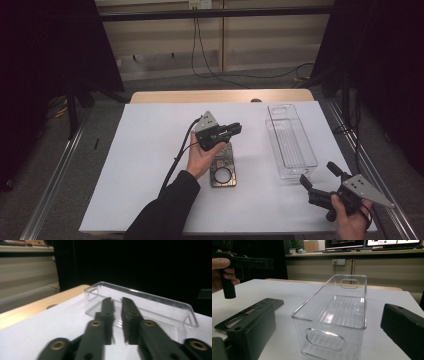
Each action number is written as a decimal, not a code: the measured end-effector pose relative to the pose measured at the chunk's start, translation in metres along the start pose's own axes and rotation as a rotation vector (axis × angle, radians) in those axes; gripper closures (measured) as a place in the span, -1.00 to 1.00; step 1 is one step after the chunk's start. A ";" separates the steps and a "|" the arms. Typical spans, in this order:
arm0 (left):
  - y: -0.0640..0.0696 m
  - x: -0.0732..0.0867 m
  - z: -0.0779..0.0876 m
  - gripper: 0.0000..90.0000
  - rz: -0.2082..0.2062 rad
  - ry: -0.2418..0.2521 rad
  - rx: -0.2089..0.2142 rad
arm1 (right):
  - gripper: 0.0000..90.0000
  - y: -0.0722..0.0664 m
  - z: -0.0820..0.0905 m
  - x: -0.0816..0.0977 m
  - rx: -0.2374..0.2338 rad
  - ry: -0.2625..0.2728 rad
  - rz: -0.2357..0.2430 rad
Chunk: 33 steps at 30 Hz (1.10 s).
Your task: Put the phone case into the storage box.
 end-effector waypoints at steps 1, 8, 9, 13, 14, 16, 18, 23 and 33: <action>-0.001 0.000 0.000 0.93 0.000 -0.009 0.015 | -1.00 0.000 0.000 0.000 0.000 0.000 -0.001; -0.002 -0.002 -0.002 1.00 -0.012 -0.046 0.022 | -1.00 0.000 0.000 0.000 0.000 0.001 0.001; -0.002 -0.002 -0.003 1.00 -0.014 -0.050 0.021 | -1.00 0.000 0.000 0.000 0.000 0.000 0.001; 0.000 -0.005 -0.007 1.00 -0.033 -0.114 0.047 | -1.00 0.000 0.001 0.000 0.001 0.001 0.001; 0.000 -0.005 -0.008 1.00 -0.039 -0.126 0.053 | -1.00 0.000 0.001 0.000 0.001 0.001 0.002; 0.001 -0.006 -0.010 1.00 -0.039 -0.162 0.069 | -1.00 0.000 0.000 0.000 0.000 0.001 0.000; 0.002 -0.006 -0.011 1.00 -0.045 -0.173 0.076 | -1.00 0.000 0.000 0.000 0.000 0.001 0.000; 0.004 -0.005 -0.014 1.00 -0.080 -0.231 0.084 | -1.00 0.000 0.000 0.000 0.000 0.000 0.002; 0.001 -0.003 -0.021 1.00 -0.165 -0.379 0.077 | -1.00 0.000 0.001 0.000 0.001 -0.001 -0.001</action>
Point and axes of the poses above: each handheld gripper's, and its own axes: z roughly backward along the jaws, x roughly out of its underside, y roughly to its right, the point moved 2 cm from there along -z, roughly forward along the jaws, and after that the axes turned 15 degrees about -x, right-handed, at the moved point
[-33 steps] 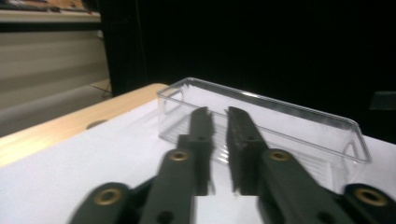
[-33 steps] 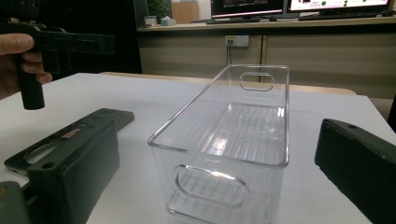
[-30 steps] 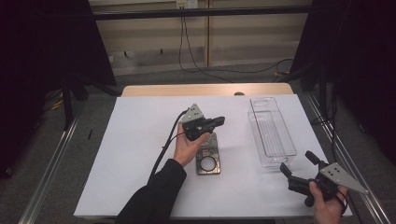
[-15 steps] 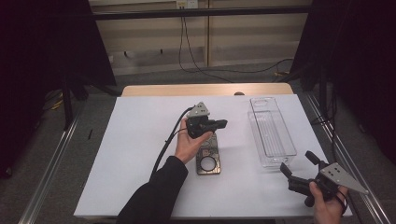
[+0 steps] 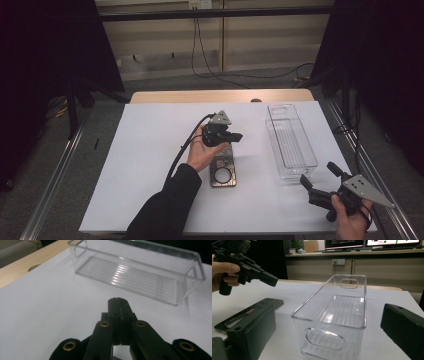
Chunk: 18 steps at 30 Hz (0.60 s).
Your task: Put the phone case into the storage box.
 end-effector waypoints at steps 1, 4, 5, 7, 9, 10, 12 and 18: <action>0.000 0.000 0.000 1.00 0.001 -0.005 0.004 | -1.00 0.000 0.000 0.000 0.001 0.000 0.002; -0.003 0.000 -0.003 1.00 -0.007 -0.040 0.003 | -1.00 0.000 0.001 0.000 0.002 0.002 0.001; -0.004 0.000 -0.004 1.00 -0.021 -0.061 0.004 | -1.00 0.000 0.001 0.000 0.003 0.002 -0.001; -0.004 -0.001 -0.006 1.00 -0.032 -0.083 0.002 | -1.00 0.000 0.001 0.000 0.002 0.003 0.000; -0.004 -0.003 -0.007 0.99 -0.037 -0.098 0.011 | -1.00 0.000 0.001 0.000 0.001 0.003 0.001; -0.003 -0.004 -0.008 0.94 -0.041 -0.106 0.012 | -1.00 0.000 0.001 0.000 0.001 0.002 0.001; -0.002 -0.004 -0.011 0.95 -0.060 -0.128 0.009 | -1.00 0.000 0.001 0.000 0.002 0.001 0.002; 0.002 -0.005 -0.020 1.00 -0.108 -0.204 0.007 | -1.00 0.000 0.001 0.000 0.001 0.001 0.006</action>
Point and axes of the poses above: each handheld gripper's, and its own axes: z roughly backward along the jaws, x roughly out of its underside, y roughly to its right, the point moved 2 cm from there along -z, roughly forward along the jaws, and after that the axes turned 15 degrees about -x, right-handed, at the moved point
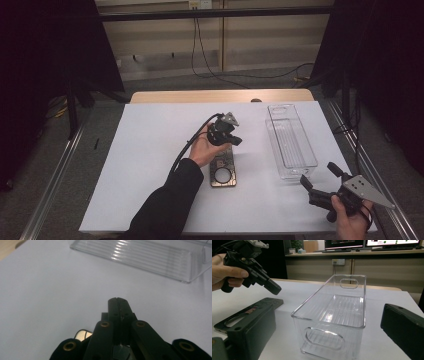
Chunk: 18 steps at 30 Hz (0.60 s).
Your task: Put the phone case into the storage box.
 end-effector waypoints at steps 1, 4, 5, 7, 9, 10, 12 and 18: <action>0.001 -0.001 -0.002 1.00 -0.007 -0.010 -0.004 | -1.00 0.000 0.000 0.000 0.000 0.000 -0.001; 0.004 -0.002 -0.006 1.00 -0.022 -0.044 -0.006 | -1.00 0.000 0.000 0.000 0.000 -0.001 0.000; 0.004 -0.002 -0.008 1.00 -0.028 -0.052 -0.007 | -1.00 0.000 0.000 0.000 0.000 0.001 -0.002; 0.004 -0.002 -0.011 1.00 -0.030 -0.066 -0.004 | -1.00 0.000 0.000 0.000 0.001 0.001 -0.002; 0.004 -0.001 -0.014 1.00 -0.040 -0.085 -0.007 | -1.00 0.000 0.000 0.000 0.000 0.000 -0.001; 0.004 -0.001 -0.016 1.00 -0.045 -0.096 -0.011 | -1.00 0.000 0.000 0.000 0.000 0.001 -0.002; 0.003 0.000 -0.019 1.00 -0.042 -0.102 -0.012 | -1.00 0.000 0.000 0.000 0.000 0.001 -0.002; -0.004 0.000 -0.025 1.00 -0.042 -0.140 -0.037 | -1.00 0.000 0.000 0.000 -0.001 0.001 -0.003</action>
Point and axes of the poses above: each handheld gripper's, and its own axes: z roughly backward along the jaws, x roughly out of its underside, y roughly to its right, the point moved 2 cm from there along -z, roughly forward along the jaws, and after that the axes turned 15 degrees about -x, right-handed, at the moved point
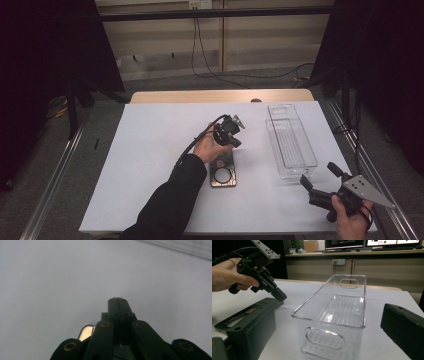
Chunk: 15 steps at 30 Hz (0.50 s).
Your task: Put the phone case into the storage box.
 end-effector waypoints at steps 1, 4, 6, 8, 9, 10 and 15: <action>0.000 0.001 -0.001 1.00 0.002 -0.006 -0.001 | -1.00 0.000 0.000 0.000 -0.002 0.000 0.001; -0.001 0.004 -0.006 1.00 -0.004 -0.026 -0.011 | -1.00 0.000 0.000 0.000 -0.001 0.000 0.002; -0.001 0.006 -0.008 1.00 0.003 -0.036 -0.017 | -1.00 0.000 0.001 0.000 -0.001 -0.001 0.004; -0.002 0.007 -0.010 1.00 0.006 -0.037 -0.024 | -1.00 0.000 0.001 0.000 -0.001 -0.001 0.003; -0.002 0.007 -0.010 1.00 0.007 -0.035 -0.033 | -1.00 0.000 0.001 0.000 -0.001 0.000 0.002; -0.002 0.008 -0.011 1.00 0.006 -0.034 -0.030 | -1.00 0.000 0.001 0.000 -0.001 -0.001 0.004; -0.004 0.010 -0.009 1.00 0.003 -0.039 -0.040 | -1.00 0.000 0.001 0.000 -0.001 0.000 0.002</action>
Point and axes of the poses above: each handheld gripper's, and its own axes: z roughly backward along the jaws, x roughly out of its underside, y roughly to its right, the point moved 2 cm from there along -z, roughly forward along the jaws, and after that the axes turned 15 degrees about -x, right-handed, at the moved point
